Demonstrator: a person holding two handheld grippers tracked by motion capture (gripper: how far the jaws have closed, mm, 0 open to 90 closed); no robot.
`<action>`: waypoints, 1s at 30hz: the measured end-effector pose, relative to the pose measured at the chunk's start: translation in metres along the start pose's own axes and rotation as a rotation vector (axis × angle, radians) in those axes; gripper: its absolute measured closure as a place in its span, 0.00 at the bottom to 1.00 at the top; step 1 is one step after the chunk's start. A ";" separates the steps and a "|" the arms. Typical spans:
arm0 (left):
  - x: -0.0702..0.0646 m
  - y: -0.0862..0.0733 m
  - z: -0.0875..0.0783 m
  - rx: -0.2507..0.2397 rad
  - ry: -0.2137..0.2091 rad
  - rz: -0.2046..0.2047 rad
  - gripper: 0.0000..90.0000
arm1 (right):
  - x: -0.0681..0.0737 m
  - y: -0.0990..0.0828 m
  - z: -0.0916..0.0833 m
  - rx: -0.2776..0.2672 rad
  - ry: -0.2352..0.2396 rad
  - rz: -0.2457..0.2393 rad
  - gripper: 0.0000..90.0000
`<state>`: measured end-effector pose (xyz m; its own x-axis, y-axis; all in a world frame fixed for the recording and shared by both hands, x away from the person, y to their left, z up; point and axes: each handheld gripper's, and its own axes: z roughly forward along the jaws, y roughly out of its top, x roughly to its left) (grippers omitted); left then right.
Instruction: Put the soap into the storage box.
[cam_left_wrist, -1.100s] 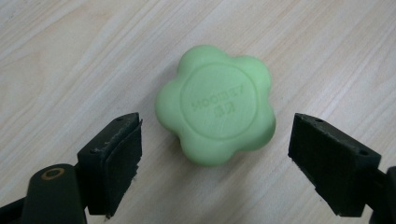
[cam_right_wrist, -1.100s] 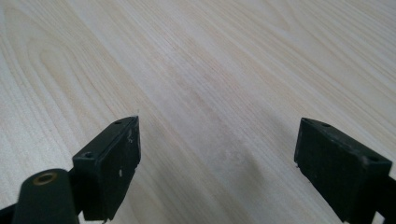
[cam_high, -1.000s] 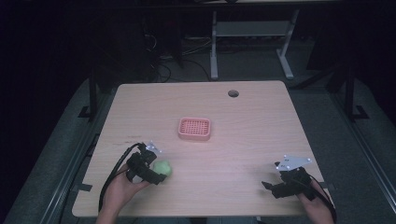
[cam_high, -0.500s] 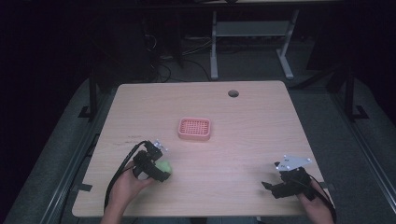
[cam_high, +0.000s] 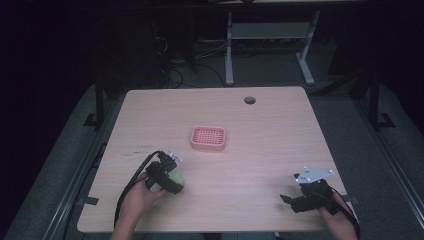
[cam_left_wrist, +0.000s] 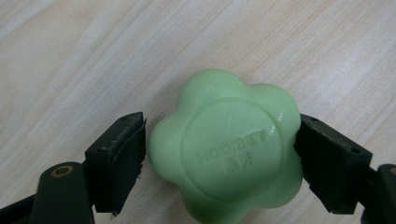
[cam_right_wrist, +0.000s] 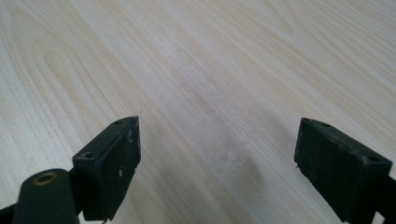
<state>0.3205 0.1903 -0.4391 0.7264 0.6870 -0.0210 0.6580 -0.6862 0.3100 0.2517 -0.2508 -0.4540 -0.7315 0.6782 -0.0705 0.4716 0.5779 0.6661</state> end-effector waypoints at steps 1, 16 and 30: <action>0.000 0.001 0.001 0.003 -0.001 0.001 0.25 | 0.000 0.000 0.000 0.000 -0.001 -0.002 0.16; -0.002 0.001 0.004 0.006 0.001 0.005 0.28 | 0.000 0.000 -0.001 -0.002 -0.001 -0.001 0.16; -0.004 0.003 0.003 0.024 0.015 0.011 0.29 | 0.000 0.000 0.000 -0.004 -0.001 0.000 0.16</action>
<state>0.3203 0.1853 -0.4414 0.7307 0.6827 -0.0032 0.6546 -0.6992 0.2875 0.2516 -0.2512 -0.4539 -0.7313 0.6783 -0.0713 0.4694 0.5764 0.6689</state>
